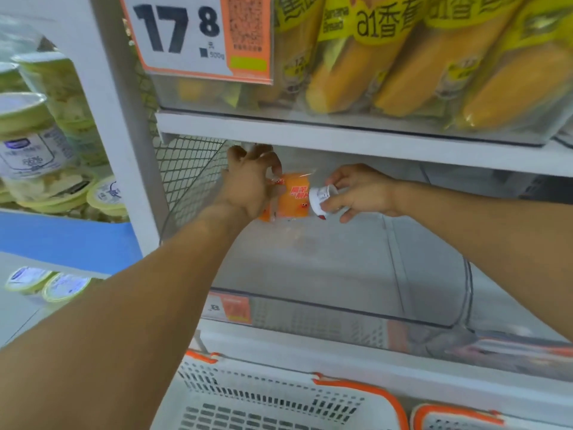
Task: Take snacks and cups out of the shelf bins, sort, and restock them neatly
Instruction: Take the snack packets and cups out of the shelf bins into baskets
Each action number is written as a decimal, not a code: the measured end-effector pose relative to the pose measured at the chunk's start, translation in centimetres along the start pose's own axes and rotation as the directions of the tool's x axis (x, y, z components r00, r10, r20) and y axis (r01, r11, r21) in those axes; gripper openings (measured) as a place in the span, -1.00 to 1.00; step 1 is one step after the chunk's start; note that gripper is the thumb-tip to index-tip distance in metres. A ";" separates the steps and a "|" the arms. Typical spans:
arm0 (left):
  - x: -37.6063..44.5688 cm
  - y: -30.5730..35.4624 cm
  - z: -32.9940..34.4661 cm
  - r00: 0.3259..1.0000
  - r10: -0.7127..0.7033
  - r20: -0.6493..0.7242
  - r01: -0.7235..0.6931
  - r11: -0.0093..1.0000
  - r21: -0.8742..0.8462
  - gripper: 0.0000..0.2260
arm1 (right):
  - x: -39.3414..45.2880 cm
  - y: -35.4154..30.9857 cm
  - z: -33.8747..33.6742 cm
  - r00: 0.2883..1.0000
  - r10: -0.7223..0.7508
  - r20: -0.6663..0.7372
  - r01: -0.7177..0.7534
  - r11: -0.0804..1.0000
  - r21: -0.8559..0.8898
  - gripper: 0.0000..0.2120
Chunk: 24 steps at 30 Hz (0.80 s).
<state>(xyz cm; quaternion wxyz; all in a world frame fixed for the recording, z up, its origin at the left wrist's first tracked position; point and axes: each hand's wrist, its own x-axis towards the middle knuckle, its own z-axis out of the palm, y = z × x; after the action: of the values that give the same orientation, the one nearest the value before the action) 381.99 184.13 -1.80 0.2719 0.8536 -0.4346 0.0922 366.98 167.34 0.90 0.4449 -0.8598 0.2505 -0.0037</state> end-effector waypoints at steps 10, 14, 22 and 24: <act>-9.9 7.1 -5.9 0.986 0.159 -0.039 -0.161 0.898 -0.409 -0.78 | -12.6 -2.7 2.0 0.980 -0.171 -0.102 0.190 0.957 0.220 -0.38; -14.3 12.4 -8.9 0.940 0.259 -0.223 -0.325 0.880 -0.346 -0.76 | -20.9 -2.5 0.9 0.933 -0.273 -0.234 0.332 0.904 0.270 -0.41; -23.0 25.7 -7.0 0.929 0.312 -0.200 -0.369 0.718 -0.591 -0.79 | -37.6 4.2 -3.8 0.942 -0.222 -0.251 0.281 0.932 0.230 -0.35; -25.6 28.0 -3.2 0.968 0.244 -0.059 -0.214 0.683 -0.698 -0.81 | -40.2 8.2 -4.1 0.984 -0.111 -0.137 0.139 0.965 0.222 -0.32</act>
<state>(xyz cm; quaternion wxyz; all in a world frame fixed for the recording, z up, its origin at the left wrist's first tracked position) 344.55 190.33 1.57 0.5519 0.6278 -0.5453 -0.0623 327.38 177.76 5.81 0.5242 -0.8146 0.2206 -0.1139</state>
